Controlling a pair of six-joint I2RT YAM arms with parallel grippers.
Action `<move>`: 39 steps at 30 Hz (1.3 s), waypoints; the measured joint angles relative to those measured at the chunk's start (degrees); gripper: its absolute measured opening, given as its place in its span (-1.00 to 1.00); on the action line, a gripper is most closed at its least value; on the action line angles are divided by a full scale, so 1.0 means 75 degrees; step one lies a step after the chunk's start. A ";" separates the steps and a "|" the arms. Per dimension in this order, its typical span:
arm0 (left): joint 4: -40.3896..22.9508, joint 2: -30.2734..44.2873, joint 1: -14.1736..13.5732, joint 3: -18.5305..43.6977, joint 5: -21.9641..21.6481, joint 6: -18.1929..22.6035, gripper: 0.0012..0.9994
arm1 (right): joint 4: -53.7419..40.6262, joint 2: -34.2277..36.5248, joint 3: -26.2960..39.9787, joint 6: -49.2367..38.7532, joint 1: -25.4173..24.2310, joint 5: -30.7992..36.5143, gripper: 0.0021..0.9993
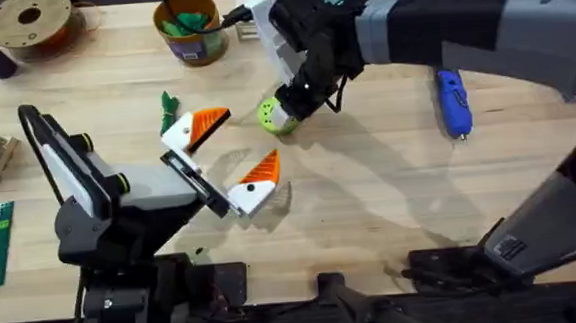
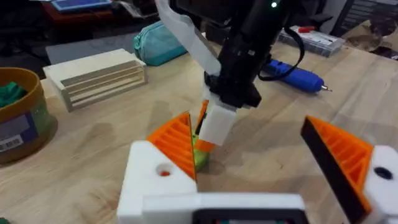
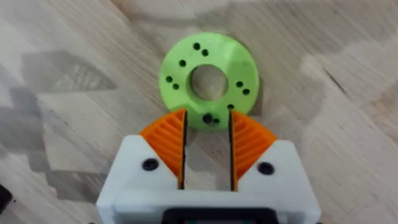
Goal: Pick up the gripper from the table and insert it into the empty holder that is missing its gripper. Then pick up a screw, insert it into the mounting hole, and use the screwdriver to tighten it. Finally, clean up the table by picking up the vegetable and placing it into the bucket.
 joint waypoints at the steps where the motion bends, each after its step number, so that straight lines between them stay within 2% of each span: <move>1: 0.0000 0.0000 0.0000 0.0000 0.0000 0.0000 0.97 | -0.0013 0.0000 0.0000 -0.0002 0.0000 0.0045 -0.31; 13: 0.0000 0.0000 0.0000 0.0000 0.0000 0.0000 0.97 | -0.0017 0.0000 0.0000 -0.0002 0.0148 0.0257 -0.31; 25: 0.0000 0.0000 0.0000 0.0000 0.0000 0.0000 0.97 | -0.0013 0.0000 0.0000 -0.0002 0.0428 0.0930 -0.32; 31: 0.0000 0.0000 0.0000 0.0000 0.0000 0.0000 0.97 | -0.0010 0.0000 0.0000 -0.0002 0.0428 0.1005 -0.63; 36: 0.0000 0.0000 0.0000 0.0000 0.0000 0.0000 0.97 | -0.0009 0.0000 0.0000 -0.0002 0.0428 0.1008 -0.70; 39: 0.0000 0.0000 0.0000 0.0000 0.0000 0.0000 0.97 | -0.0007 0.0000 0.0000 -0.0025 0.0428 0.1008 -0.97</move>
